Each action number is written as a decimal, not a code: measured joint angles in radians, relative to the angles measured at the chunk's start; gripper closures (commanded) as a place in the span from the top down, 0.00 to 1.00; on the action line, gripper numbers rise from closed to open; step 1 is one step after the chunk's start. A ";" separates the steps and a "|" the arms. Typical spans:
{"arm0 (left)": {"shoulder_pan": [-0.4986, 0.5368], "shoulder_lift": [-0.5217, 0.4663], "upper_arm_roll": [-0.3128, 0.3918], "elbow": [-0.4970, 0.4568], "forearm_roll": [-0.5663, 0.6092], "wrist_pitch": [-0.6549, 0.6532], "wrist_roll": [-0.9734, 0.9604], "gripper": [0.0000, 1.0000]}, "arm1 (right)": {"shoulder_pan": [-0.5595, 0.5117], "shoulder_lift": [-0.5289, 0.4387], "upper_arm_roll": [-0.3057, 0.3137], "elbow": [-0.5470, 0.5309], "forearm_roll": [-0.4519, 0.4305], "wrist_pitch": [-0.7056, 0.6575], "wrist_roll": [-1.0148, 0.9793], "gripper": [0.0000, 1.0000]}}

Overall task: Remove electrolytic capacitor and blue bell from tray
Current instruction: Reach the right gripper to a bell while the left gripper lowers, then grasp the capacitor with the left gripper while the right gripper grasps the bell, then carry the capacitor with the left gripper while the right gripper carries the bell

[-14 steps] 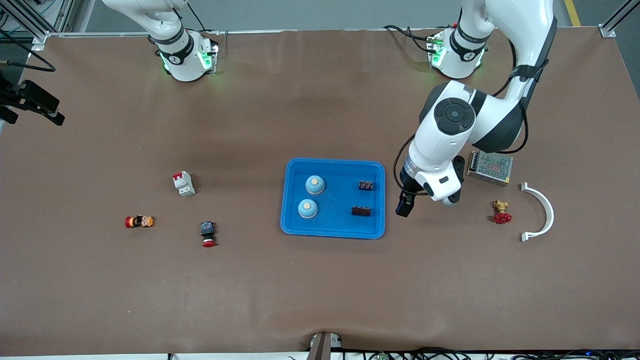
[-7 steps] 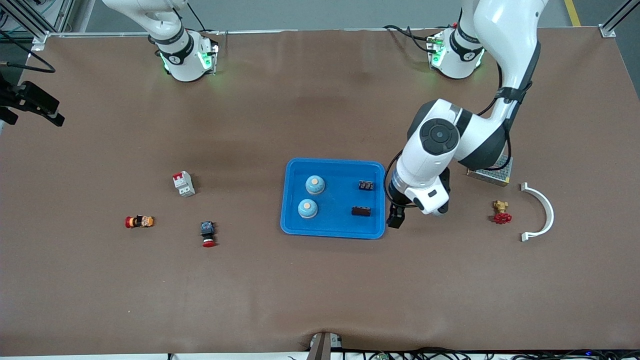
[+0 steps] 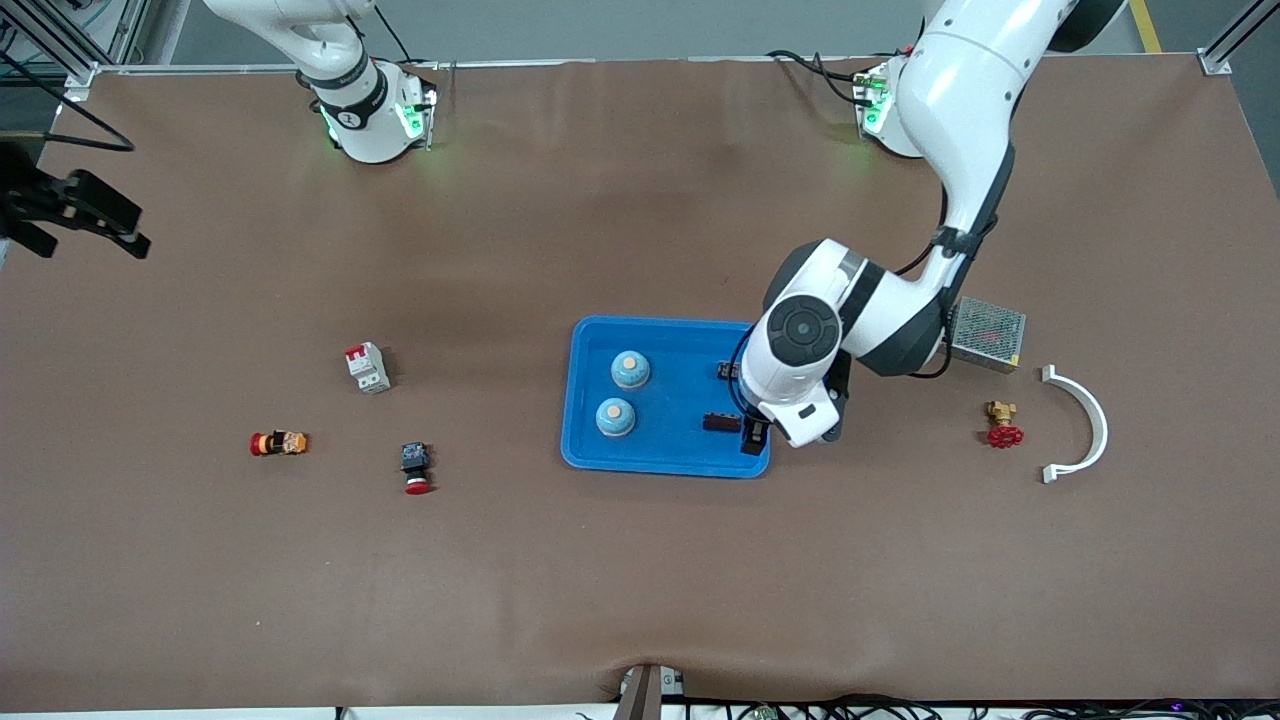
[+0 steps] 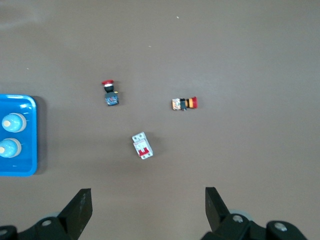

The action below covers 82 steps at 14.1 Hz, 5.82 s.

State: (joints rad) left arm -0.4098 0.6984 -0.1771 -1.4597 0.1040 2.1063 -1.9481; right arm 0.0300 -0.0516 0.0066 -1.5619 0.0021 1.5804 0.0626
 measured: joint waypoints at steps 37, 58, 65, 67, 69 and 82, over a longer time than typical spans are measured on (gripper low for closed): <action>-0.133 0.171 0.073 0.066 0.069 0.091 -0.140 1.00 | 0.562 0.757 0.008 0.092 0.004 0.721 0.626 1.00; -0.151 0.171 0.069 0.076 0.133 0.091 -0.115 0.00 | 0.609 0.893 0.009 0.157 0.004 0.802 0.678 1.00; -0.129 0.106 0.073 0.101 0.122 -0.040 0.048 0.00 | 0.611 0.913 0.009 0.160 0.004 0.807 0.678 1.00; -0.113 0.055 0.073 0.104 0.090 -0.110 0.191 0.00 | 0.613 0.921 0.009 0.167 0.004 0.811 0.678 1.00; -0.089 0.001 0.074 0.105 0.081 -0.179 0.315 0.00 | 0.616 0.930 0.009 0.169 0.004 0.834 0.678 1.00; 0.128 -0.276 0.077 -0.031 0.073 -0.406 1.141 0.00 | 0.621 0.946 0.008 0.180 0.003 0.843 0.678 0.51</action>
State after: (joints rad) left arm -0.2819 0.4224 -0.0997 -1.4906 0.1768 1.7001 -0.8068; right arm 0.6511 0.8946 0.0146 -1.3822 0.0049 2.4232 0.7408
